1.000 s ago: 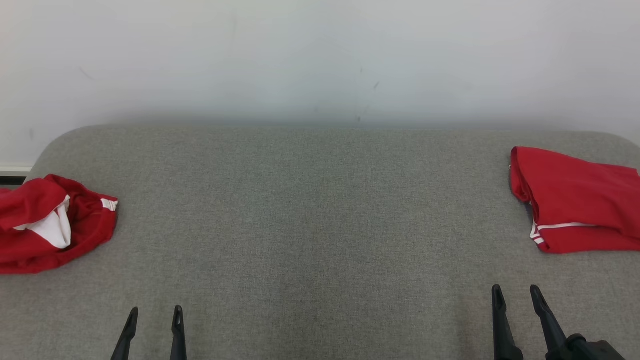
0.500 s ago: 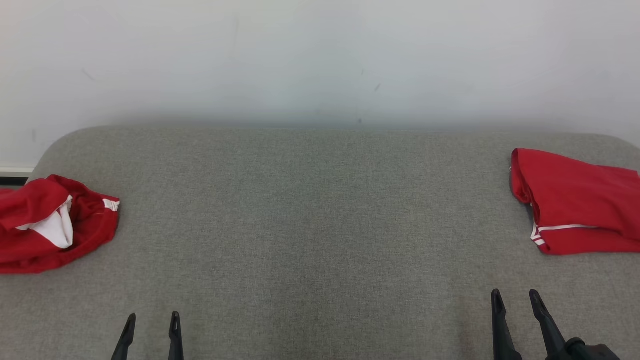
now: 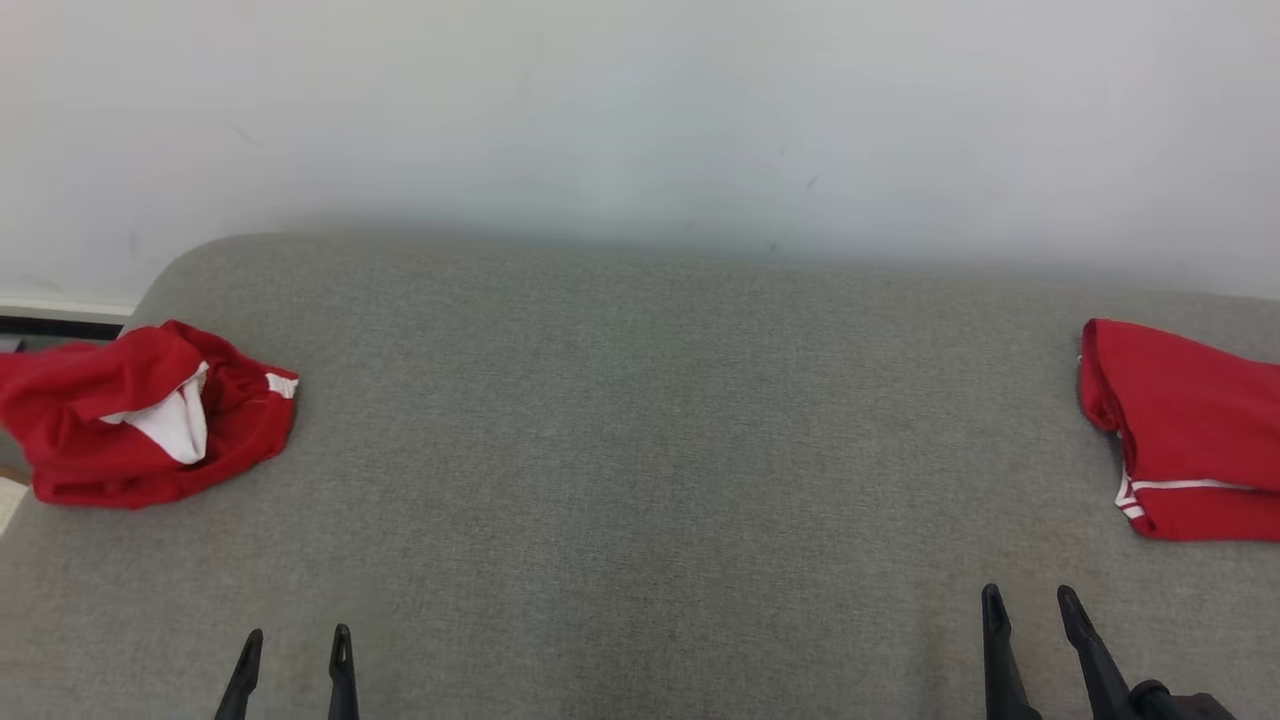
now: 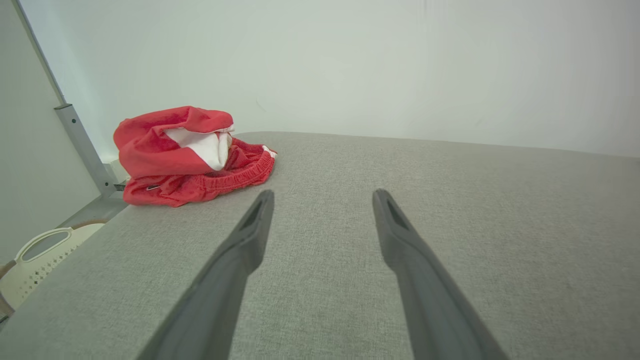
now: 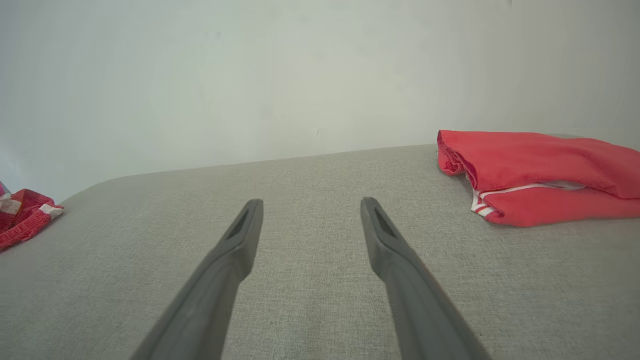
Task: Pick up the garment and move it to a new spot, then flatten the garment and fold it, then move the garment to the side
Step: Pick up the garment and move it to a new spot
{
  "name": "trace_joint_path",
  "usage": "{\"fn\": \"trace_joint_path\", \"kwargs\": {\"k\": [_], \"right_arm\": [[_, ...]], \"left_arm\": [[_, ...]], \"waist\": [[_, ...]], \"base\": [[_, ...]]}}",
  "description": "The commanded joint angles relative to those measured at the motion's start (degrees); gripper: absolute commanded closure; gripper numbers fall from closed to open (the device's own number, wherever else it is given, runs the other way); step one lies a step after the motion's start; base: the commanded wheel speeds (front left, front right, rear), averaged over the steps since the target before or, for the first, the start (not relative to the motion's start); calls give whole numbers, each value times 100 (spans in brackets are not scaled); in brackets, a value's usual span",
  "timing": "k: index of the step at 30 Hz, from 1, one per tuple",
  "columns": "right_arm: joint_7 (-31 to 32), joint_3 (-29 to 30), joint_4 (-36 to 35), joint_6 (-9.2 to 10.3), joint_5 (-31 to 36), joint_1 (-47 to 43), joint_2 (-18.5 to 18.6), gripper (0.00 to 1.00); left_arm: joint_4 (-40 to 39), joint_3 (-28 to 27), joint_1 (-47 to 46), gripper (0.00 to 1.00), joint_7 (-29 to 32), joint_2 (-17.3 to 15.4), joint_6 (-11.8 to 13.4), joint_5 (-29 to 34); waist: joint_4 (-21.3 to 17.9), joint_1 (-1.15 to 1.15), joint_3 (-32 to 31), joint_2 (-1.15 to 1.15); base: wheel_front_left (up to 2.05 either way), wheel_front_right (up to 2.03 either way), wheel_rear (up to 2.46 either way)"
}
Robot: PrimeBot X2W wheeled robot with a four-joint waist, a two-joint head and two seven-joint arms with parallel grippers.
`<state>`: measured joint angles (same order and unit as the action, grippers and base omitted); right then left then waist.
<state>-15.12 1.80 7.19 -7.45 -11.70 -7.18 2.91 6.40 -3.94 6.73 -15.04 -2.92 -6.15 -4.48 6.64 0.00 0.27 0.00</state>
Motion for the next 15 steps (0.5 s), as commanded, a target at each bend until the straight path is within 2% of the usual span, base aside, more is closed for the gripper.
{"fn": "trace_joint_path", "kwargs": {"k": [1,8,9,15], "right_arm": [[-1,-6,5,-2,-52,-57,-2,0],[-1,-52,25,-2,-87,-80,-3,0],[-1,-65,37,-2,-84,-87,-2,0],[-1,-165,59,-2,-25,7,-2,0]], "left_arm": [[5,-7,-14,0,-17,4,-24,29],[28,-44,30,0,-17,3,-20,19],[43,-58,53,0,-17,3,-21,30],[59,-147,108,0,-17,5,-26,-2]], "waist": [[250,0,-1,0],[963,0,0,0],[1191,0,-7,0],[1752,0,-23,0]], "base": [[0,0,0],[0,0,0],[0,0,0],[0,0,0]]}}
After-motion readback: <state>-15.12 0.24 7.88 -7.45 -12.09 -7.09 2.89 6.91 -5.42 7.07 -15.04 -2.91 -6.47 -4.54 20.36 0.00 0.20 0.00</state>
